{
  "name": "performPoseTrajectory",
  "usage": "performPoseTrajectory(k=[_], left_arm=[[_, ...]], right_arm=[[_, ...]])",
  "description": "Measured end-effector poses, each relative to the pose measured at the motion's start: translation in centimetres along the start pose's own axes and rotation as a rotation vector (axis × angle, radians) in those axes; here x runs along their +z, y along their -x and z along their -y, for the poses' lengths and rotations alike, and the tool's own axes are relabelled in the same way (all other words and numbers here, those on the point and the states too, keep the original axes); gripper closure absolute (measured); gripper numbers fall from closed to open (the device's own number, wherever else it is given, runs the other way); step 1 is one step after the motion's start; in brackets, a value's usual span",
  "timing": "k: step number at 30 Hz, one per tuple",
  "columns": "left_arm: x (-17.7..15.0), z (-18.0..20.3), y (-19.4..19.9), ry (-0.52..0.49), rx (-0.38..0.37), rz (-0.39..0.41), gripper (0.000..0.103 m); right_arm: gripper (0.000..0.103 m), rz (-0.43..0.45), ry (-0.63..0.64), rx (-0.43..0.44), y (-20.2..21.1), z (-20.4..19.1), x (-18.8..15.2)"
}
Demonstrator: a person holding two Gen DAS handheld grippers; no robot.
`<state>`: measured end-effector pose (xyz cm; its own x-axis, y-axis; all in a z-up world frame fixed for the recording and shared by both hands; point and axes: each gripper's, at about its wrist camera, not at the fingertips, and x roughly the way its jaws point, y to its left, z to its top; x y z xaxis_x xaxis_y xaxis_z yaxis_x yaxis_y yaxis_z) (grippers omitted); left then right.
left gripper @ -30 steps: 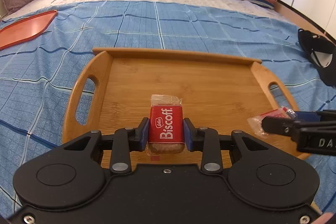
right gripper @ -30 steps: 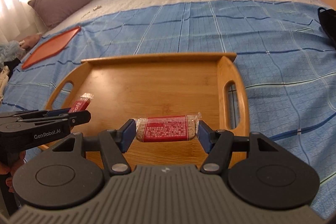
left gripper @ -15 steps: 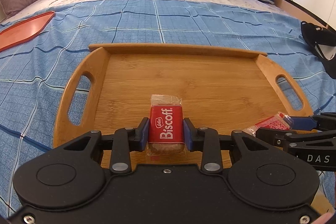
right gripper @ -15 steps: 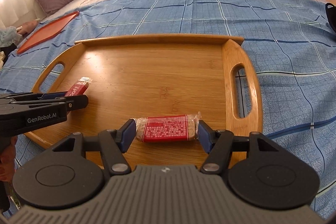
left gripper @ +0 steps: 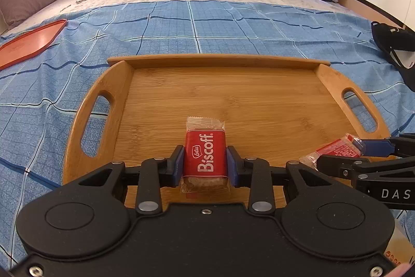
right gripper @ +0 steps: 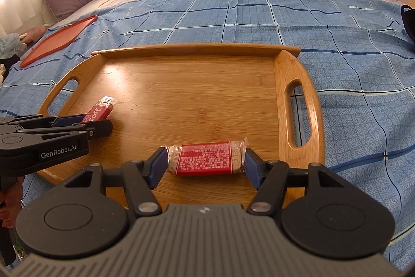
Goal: Organize snacks
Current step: 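Open both tools to release the packets on the tray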
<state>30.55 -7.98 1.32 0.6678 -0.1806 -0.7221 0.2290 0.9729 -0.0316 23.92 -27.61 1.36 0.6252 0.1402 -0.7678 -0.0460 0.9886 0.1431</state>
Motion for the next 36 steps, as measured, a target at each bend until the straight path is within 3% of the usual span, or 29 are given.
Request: performPoseTrajectory(k=[6,12,14,18,22,36], left_arm=[[-0.1,0.0,0.0,0.001,0.003,0.0,0.07],[0.0,0.0,0.2,-0.002,0.015,0.005,0.061],[0.1,-0.1,0.4,-0.001,0.02,0.009,0.056],[0.2,-0.2,1.0,-0.004,0.03,0.023,0.03],[0.2,-0.2,2.1,-0.016,0.033,0.04,0.022],[-1.2,0.3,7.2,-0.075,0.025,0.065,0.015]], right_arm=[[0.033,0.003,0.0,-0.004,0.0,-0.1,0.0],[0.027,0.002,-0.008,-0.007,0.0,-0.1,0.1],[0.026,0.001,-0.01,-0.006,0.0,0.0,0.1],[0.019,-0.001,-0.016,-0.001,0.3,0.0,0.0],[0.016,0.011,-0.017,0.008,1.0,0.0,0.0],[0.013,0.057,0.049,0.008,5.1,-1.6,-0.2]])
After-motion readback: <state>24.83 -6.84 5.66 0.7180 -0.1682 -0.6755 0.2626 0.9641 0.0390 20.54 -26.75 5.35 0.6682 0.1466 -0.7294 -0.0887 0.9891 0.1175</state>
